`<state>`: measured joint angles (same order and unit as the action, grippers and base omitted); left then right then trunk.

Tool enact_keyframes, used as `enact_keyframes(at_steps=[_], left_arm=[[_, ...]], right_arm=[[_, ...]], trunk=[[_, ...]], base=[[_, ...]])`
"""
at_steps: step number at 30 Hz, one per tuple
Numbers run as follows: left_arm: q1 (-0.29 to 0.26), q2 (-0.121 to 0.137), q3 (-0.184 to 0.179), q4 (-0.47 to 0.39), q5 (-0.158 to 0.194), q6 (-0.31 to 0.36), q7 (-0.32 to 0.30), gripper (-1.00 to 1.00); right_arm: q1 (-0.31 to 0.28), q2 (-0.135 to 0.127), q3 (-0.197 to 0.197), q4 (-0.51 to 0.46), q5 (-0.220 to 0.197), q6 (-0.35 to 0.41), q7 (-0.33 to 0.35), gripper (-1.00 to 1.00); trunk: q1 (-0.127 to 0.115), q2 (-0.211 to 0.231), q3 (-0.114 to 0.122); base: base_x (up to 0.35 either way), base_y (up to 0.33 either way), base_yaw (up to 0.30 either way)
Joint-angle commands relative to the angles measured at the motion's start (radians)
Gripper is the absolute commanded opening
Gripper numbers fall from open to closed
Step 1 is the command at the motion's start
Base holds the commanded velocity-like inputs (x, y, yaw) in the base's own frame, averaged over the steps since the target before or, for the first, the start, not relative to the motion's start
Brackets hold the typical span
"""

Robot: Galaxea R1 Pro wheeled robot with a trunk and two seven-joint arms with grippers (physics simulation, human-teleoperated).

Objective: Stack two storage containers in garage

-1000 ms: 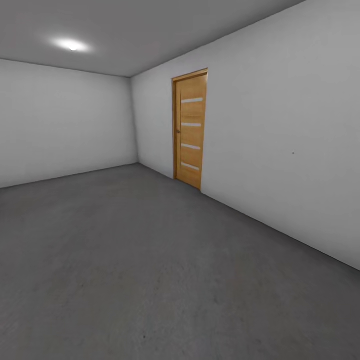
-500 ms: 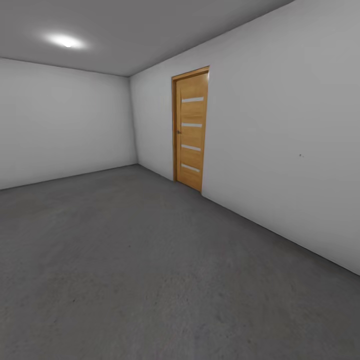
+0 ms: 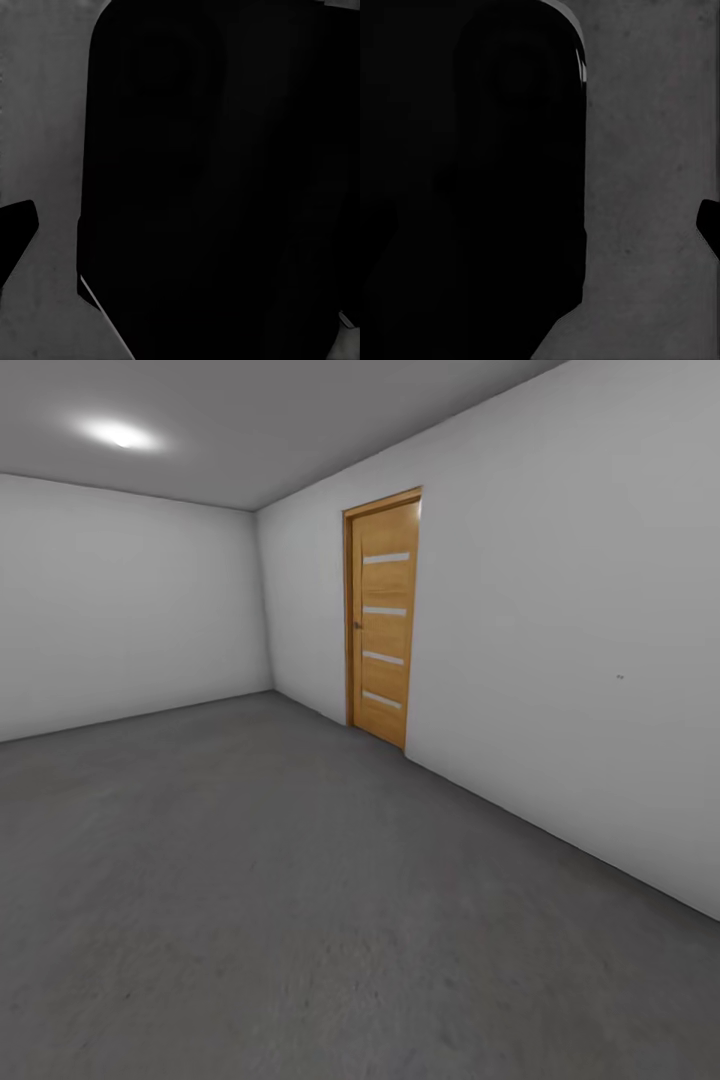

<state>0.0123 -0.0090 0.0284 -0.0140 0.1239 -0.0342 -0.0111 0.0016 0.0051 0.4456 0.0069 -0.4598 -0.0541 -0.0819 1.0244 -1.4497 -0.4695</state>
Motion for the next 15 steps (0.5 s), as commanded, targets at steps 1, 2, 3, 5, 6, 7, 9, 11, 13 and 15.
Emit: enact_keyframes(at_steps=[1,2,3,5,6,7,9,11,13,15], left_arm=[[0.001,0.000,0.002,-0.001,0.008,-0.001,-0.001,1.00],[0.000,0.000,0.002,-0.001,0.008,-0.001,-0.001,1.00],[0.001,0.000,0.002,-0.001,0.008,-0.001,-0.001,1.00],[0.001,0.000,0.002,-0.001,0.008,-0.001,-0.001,1.00],[0.001,0.000,0.002,-0.001,0.008,-0.001,-0.001,1.00],[0.001,0.000,0.003,-0.001,0.008,-0.001,-0.001,1.00],[0.001,0.000,0.003,-0.001,0.008,-0.001,-0.001,1.00],[0.001,0.000,0.004,-0.001,0.008,-0.001,-0.001,1.00],[0.001,0.000,0.004,-0.001,0.008,-0.001,-0.001,1.00],[0.001,0.000,0.004,-0.001,0.008,-0.001,-0.001,1.00]], right_arm=[[0.000,0.000,0.008,0.001,-0.009,-0.004,-0.002,1.00],[0.000,0.001,0.008,0.001,-0.009,-0.004,-0.002,1.00],[0.000,0.001,0.008,0.001,-0.010,-0.004,-0.002,1.00],[0.000,0.001,0.008,0.001,-0.009,-0.004,-0.002,1.00],[0.000,0.002,0.008,0.001,-0.007,-0.004,-0.002,1.00],[0.000,0.002,0.008,0.001,-0.006,-0.004,-0.002,1.00],[0.000,0.003,0.008,0.001,-0.005,-0.004,-0.002,1.00],[0.000,0.003,0.008,0.001,-0.003,-0.004,-0.002,1.00],[0.000,0.003,0.008,0.001,-0.003,-0.004,-0.002,1.00],[0.000,0.002,0.008,0.001,-0.002,-0.004,-0.002,1.00]], trunk=[[0.001,0.000,-0.001],[0.001,0.000,-0.001],[0.001,0.000,-0.001],[0.001,0.000,-0.001],[0.001,0.000,-0.001],[0.001,0.000,-0.001],[0.001,0.000,-0.001],[0.001,0.000,-0.001],[0.001,0.000,-0.001],[0.001,0.000,-0.001]], base=[[0.323,0.000,0.000],[0.323,0.000,0.000],[0.323,0.000,0.000],[0.323,0.000,0.000],[0.323,0.000,0.000],[0.323,0.000,0.000],[0.323,0.000,0.000],[0.323,0.000,0.000],[0.323,0.000,0.000],[0.323,0.000,0.000]])
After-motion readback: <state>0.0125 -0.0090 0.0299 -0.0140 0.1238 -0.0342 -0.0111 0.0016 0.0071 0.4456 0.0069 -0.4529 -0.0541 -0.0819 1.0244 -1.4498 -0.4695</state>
